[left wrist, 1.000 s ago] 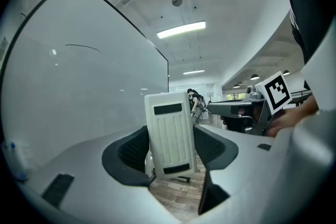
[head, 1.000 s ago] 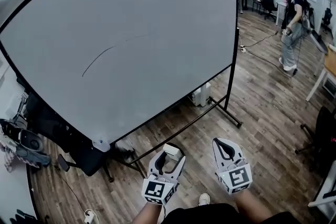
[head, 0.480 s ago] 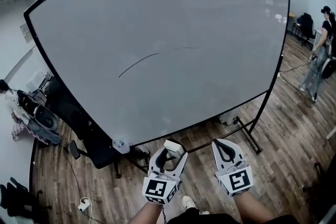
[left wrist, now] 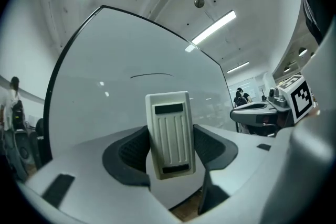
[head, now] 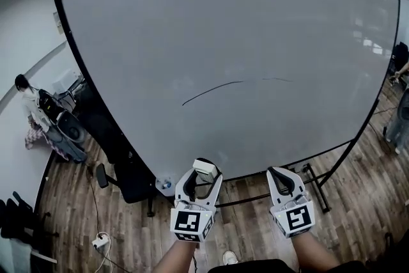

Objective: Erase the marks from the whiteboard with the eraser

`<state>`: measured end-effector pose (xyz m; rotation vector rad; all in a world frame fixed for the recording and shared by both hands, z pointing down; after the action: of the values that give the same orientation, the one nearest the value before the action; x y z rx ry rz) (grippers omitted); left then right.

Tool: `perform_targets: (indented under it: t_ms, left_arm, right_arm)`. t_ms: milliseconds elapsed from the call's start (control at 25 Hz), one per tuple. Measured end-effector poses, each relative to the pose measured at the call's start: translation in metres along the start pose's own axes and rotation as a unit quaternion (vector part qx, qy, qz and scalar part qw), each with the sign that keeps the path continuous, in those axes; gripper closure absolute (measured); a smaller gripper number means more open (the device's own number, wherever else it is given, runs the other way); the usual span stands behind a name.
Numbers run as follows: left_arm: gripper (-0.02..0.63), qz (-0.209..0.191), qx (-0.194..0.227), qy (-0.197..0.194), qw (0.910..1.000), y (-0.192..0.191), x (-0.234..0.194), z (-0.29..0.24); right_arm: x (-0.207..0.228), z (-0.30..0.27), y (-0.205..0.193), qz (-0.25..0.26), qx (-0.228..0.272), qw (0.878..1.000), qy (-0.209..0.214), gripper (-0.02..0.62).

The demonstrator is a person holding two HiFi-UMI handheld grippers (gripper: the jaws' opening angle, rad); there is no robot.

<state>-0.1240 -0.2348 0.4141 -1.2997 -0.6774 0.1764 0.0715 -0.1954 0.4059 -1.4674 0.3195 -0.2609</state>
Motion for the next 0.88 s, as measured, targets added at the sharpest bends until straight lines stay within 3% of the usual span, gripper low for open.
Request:
perform_targets:
  t_ms: [440,640,880]
  left_arm:
    - [0.331,-0.047,-0.021,0.095,0.9942,0.027,-0.097,-0.04]
    - [0.333,-0.042,-0.051,0.148,0.9868,0.043,-0.125,-0.056]
    - [0.333,-0.022,-0.051,0.209,0.9763,0.064,-0.143,-0.066]
  right_arm:
    - [-0.007,-0.069,0.015,0.056,0.027,0.996,0.057,0.577]
    - [0.001,-0.08,0.022,0.057,0.037,0.994,0.083,0.577]
    - [0.019,-0.086,0.026,0.061,0.044,0.99,0.116,0.577]
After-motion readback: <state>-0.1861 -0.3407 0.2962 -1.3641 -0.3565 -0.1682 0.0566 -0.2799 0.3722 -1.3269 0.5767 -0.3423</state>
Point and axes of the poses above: the fingertips, and each gripper's own axes: z backward along the fingers, x to its right, y out of its top, the point moved 4 cm from there along z, backward along the fingers, and after that the axes turned 15 degrees about -z, right-handed, at the moved point
